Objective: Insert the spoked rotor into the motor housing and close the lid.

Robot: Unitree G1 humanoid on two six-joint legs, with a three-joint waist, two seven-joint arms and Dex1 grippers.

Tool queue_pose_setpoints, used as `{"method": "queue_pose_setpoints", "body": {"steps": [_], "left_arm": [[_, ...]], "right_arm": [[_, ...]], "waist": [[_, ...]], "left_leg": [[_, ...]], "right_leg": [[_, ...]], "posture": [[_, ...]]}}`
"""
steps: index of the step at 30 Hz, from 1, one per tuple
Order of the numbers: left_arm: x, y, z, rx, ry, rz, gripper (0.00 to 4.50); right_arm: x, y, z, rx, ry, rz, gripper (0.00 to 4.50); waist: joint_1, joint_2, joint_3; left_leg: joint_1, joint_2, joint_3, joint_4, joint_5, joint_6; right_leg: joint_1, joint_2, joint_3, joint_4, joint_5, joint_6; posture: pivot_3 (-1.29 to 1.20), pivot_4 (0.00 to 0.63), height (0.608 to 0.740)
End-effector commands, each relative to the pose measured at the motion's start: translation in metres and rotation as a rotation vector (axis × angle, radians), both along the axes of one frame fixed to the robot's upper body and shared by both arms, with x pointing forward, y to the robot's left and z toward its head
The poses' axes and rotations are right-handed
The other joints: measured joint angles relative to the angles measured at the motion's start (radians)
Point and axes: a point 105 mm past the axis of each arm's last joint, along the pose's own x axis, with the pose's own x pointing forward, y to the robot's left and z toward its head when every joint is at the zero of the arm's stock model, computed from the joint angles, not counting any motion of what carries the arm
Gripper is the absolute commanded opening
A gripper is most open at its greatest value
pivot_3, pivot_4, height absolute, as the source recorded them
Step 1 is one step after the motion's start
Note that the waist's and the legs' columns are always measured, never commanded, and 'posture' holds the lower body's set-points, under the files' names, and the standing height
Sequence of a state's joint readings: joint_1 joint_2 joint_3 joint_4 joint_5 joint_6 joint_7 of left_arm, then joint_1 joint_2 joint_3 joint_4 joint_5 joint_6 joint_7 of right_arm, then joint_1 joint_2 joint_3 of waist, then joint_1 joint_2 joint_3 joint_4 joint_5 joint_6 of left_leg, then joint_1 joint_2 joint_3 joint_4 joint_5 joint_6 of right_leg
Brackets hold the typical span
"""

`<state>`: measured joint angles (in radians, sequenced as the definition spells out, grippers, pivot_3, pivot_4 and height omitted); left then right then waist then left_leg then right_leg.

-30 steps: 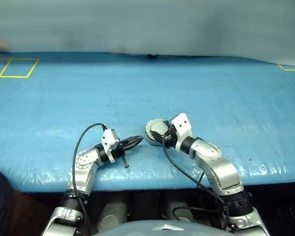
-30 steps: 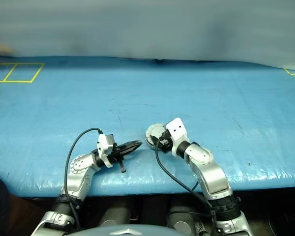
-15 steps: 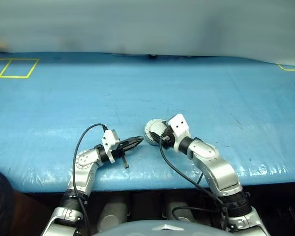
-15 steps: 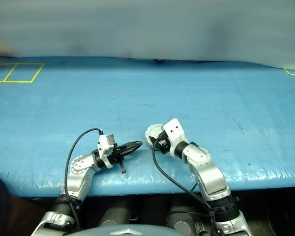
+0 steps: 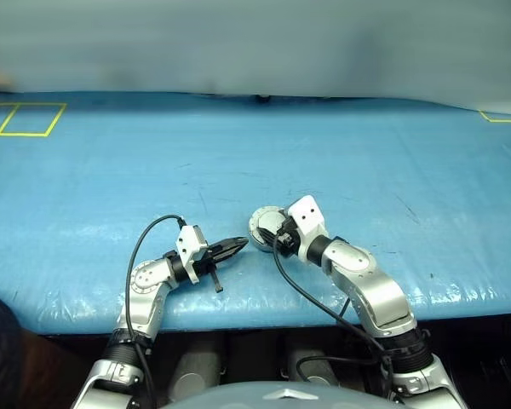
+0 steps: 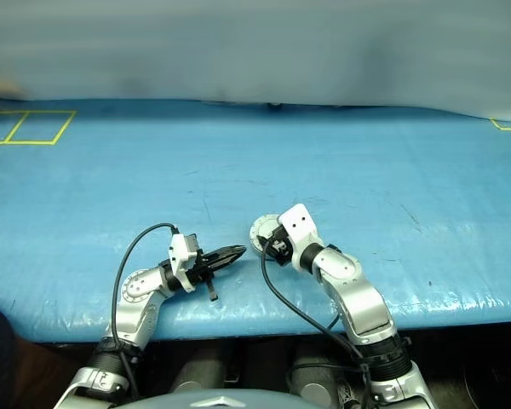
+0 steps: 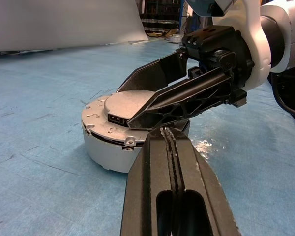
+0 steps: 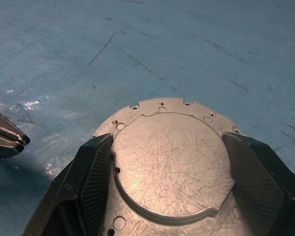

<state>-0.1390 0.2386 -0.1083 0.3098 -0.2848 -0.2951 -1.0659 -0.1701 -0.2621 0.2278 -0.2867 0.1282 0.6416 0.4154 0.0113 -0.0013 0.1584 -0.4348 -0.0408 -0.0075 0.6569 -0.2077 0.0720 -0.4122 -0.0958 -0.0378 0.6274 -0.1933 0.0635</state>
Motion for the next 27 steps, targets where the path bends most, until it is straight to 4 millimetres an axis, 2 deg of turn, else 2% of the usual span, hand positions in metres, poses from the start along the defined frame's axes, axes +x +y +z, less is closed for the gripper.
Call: {"method": "queue_pose_setpoints", "body": {"steps": [1, 7, 17, 27], "left_arm": [[0.000, -0.001, 0.001, 0.002, -0.017, 0.000, 0.00], [-0.001, -0.001, 0.000, 0.005, -0.013, -0.001, 0.00], [0.000, -0.001, -0.001, 0.004, -0.005, 0.007, 0.00], [0.000, 0.000, -0.003, 0.006, -0.001, 0.018, 0.00]], "right_arm": [[-0.005, 0.003, -0.009, 0.012, 0.061, 0.002, 3.16], [-0.005, 0.004, -0.011, 0.004, 0.069, -0.004, 3.16], [-0.006, -0.001, -0.029, -0.121, 0.089, -0.025, 3.16], [-0.011, 0.011, -0.029, -0.036, 0.146, 0.001, 3.16]], "waist": [[0.000, 0.000, 0.000], [-0.001, 0.000, 0.000], [-0.007, 0.001, -0.001], [-0.018, 0.001, -0.003]], "left_leg": [[0.000, 0.000, 0.000, 0.000, 0.000, 0.000], [0.000, 0.000, 0.000, 0.000, 0.000, 0.000], [0.000, 0.000, 0.000, 0.000, 0.000, -0.001], [0.001, 0.000, 0.000, -0.001, 0.000, -0.001]], "right_leg": [[0.000, 0.000, 0.000, 0.000, 0.000, 0.000], [0.000, 0.000, 0.000, 0.000, -0.001, 0.001], [0.000, -0.001, 0.000, 0.000, -0.002, 0.002], [0.001, -0.001, 0.001, 0.000, -0.002, 0.002]], "posture": [[0.00, 0.150, 0.740], [0.00, 0.150, 0.740], [0.00, 0.150, 0.740], [0.00, 0.150, 0.740]]}}
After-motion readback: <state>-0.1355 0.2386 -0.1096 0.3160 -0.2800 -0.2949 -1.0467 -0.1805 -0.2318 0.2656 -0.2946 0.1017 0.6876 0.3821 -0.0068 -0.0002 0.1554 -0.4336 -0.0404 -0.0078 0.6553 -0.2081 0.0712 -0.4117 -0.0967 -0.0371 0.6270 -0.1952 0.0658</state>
